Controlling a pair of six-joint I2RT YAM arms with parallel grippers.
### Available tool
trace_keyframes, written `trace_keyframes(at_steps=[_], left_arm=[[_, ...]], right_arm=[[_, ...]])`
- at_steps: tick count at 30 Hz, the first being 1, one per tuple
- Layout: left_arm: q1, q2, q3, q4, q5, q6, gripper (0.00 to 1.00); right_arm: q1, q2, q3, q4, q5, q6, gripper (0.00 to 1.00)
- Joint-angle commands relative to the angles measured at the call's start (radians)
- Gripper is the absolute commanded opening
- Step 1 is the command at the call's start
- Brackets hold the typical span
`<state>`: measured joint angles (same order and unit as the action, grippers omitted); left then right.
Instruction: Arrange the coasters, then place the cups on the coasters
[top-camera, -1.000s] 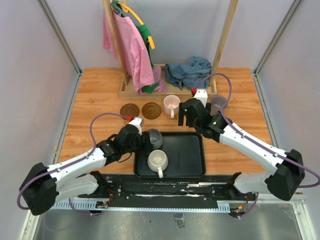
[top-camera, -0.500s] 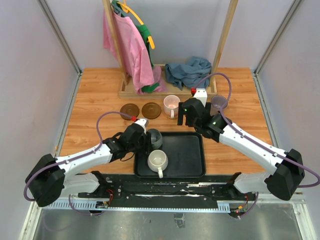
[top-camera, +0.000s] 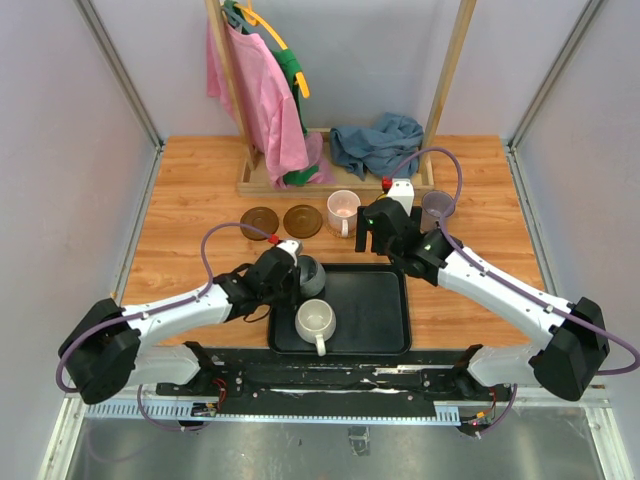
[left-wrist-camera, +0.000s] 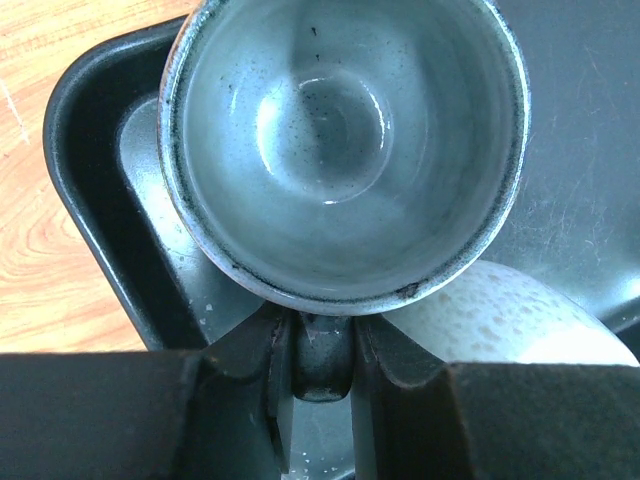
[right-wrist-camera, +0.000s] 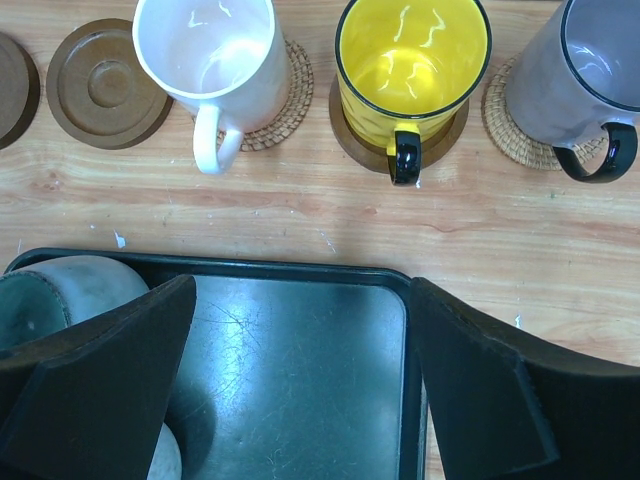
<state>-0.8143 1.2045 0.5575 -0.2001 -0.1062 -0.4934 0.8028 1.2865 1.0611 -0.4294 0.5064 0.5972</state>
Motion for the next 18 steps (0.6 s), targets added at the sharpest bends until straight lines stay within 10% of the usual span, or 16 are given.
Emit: trace_keyframes(at_steps=[1,18], left_arm=[[-0.003,0.007,0.032,0.007,-0.021,0.014,0.01],[-0.005,0.107,0.387,-0.158,-0.314,0.119,0.01]], right_arm=[[0.008,-0.016,-0.009,0.01,0.034,-0.011,0.89],[0.007,-0.044,-0.035,0.016,0.069,-0.03,0.89]])
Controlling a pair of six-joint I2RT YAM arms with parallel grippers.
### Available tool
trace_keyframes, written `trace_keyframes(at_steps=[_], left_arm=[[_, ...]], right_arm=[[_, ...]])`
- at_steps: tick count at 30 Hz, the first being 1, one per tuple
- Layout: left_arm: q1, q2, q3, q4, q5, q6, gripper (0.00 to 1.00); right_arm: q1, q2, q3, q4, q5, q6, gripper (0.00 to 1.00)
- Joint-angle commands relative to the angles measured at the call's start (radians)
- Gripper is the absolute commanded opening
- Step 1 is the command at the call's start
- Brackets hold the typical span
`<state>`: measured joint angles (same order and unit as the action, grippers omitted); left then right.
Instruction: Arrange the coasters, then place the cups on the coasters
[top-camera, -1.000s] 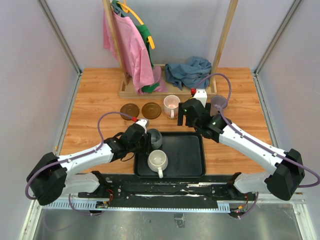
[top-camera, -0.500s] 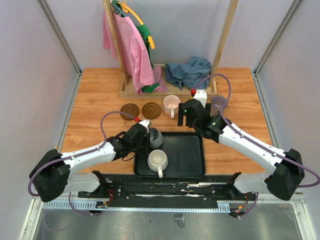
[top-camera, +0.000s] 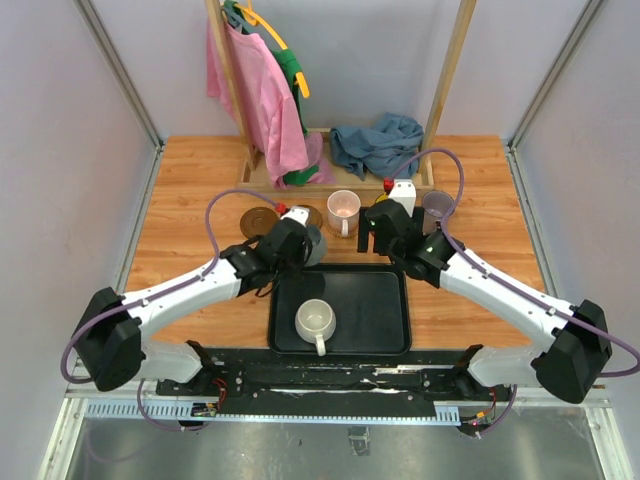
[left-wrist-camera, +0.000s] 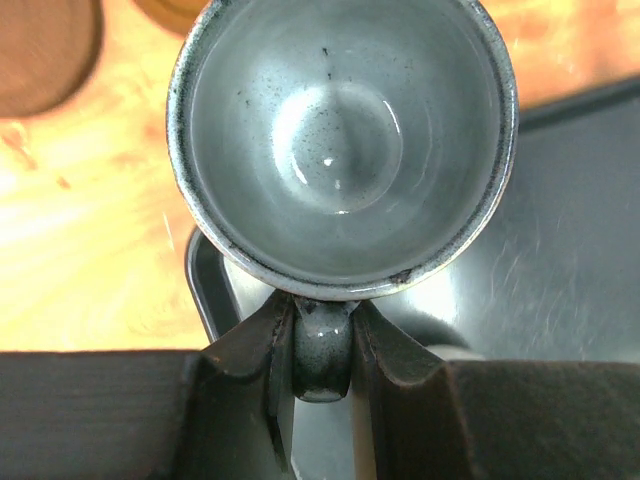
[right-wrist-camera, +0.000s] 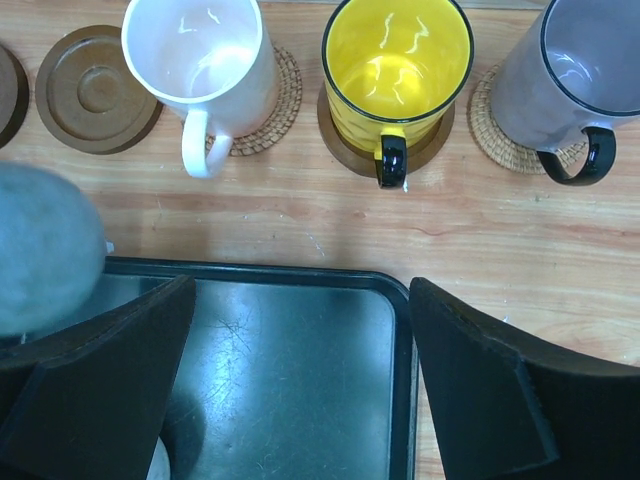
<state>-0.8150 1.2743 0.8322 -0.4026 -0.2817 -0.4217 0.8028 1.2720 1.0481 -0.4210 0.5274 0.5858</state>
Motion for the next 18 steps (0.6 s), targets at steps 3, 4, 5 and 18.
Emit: trace_keyframes(at_steps=[3,4,5,18], left_arm=[[-0.003,0.118,0.166,0.039,-0.205,0.075,0.01],[-0.002,0.146,0.187,0.033,-0.23,0.083,0.0],[0.002,0.179,0.21,0.02,-0.255,0.089,0.0],[0.172,0.413,0.408,0.024,-0.242,0.102,0.01]], right_arm=[[0.007,-0.042,-0.032,0.009,0.072,-0.029,0.9],[0.006,-0.049,-0.036,0.009,0.081,-0.035,0.9],[0.006,-0.054,-0.039,0.009,0.089,-0.039,0.9],[-0.008,-0.096,-0.072,0.012,0.123,-0.063,0.91]])
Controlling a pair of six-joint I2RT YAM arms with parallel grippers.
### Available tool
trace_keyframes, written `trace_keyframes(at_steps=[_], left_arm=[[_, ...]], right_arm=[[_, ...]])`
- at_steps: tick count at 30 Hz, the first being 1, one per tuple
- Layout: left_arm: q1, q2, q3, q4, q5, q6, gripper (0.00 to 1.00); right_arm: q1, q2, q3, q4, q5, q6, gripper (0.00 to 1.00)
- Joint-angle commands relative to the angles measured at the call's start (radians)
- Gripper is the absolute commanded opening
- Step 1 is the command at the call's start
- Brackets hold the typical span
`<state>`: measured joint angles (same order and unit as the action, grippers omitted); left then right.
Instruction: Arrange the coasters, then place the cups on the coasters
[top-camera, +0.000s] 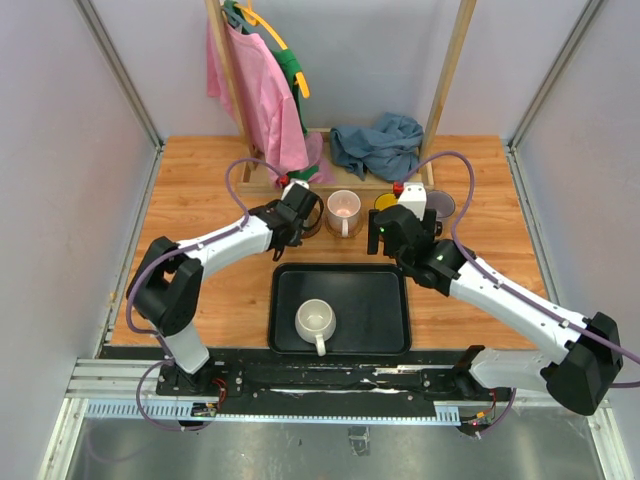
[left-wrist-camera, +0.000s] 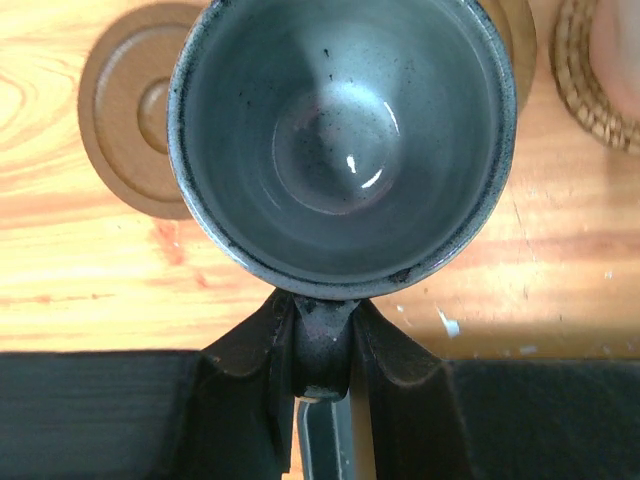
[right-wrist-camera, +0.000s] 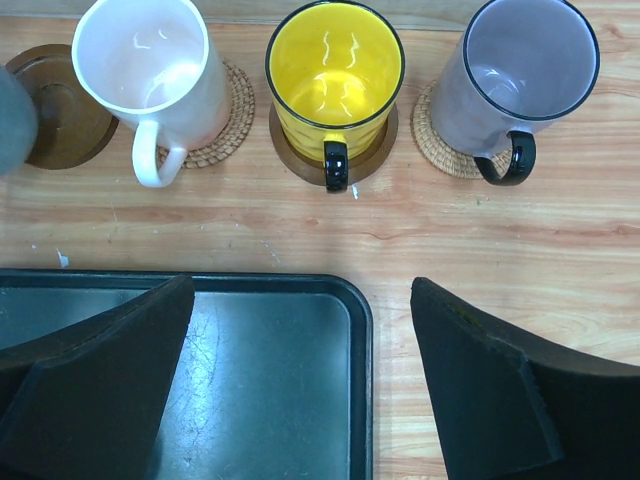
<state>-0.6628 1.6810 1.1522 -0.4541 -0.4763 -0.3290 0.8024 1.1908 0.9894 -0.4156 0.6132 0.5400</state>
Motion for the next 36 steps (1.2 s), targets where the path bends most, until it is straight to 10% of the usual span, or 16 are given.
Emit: trace_keyframes(at_steps=[1,36], left_arm=[[0.026,0.016,0.096,0.084,-0.046,0.008,0.0],[0.075,0.137,0.154,0.203,0.09,-0.058,0.01]], right_arm=[[-0.008,-0.012,-0.013,0.007,0.036,-0.019,0.91],[-0.012,0.025,-0.009,0.005,-0.028,-0.008,0.9]])
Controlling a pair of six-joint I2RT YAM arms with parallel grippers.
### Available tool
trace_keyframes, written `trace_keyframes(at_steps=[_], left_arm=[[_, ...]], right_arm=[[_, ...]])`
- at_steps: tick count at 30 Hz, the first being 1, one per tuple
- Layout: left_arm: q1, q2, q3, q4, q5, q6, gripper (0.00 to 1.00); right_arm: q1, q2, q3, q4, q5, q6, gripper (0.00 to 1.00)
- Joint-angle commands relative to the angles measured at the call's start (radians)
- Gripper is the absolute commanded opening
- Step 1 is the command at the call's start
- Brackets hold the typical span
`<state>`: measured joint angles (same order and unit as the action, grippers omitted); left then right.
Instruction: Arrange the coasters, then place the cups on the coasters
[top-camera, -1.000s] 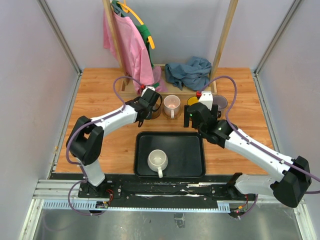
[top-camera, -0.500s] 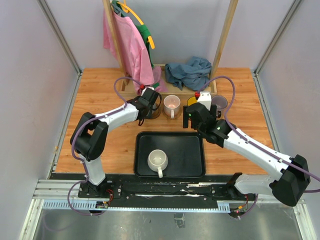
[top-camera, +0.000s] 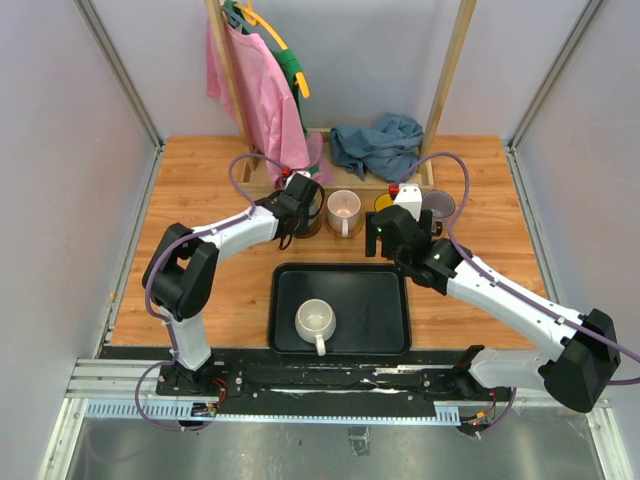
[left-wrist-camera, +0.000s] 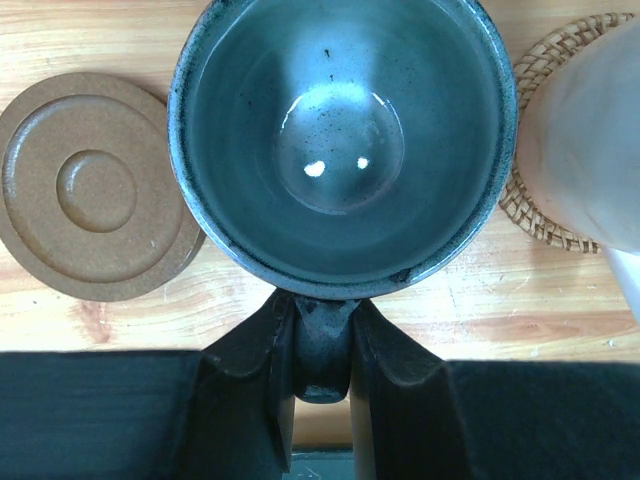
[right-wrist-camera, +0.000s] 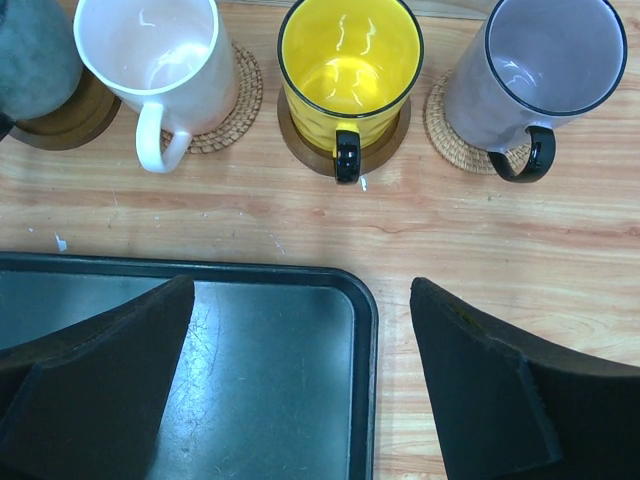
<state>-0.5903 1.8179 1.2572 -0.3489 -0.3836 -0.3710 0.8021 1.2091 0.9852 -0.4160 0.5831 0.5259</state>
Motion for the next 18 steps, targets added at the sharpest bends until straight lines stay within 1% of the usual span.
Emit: trace_keyframes(at_steps=[1,18], left_arm=[[0.003,0.001,0.049,0.101,-0.001,-0.017,0.01],[0.003,0.012,0.023,0.087,0.029,-0.043,0.0]], right_arm=[[-0.011,0.008,-0.005,0.006,0.001,0.005,0.9],[-0.011,0.022,0.0,0.009,-0.016,0.009,0.9]])
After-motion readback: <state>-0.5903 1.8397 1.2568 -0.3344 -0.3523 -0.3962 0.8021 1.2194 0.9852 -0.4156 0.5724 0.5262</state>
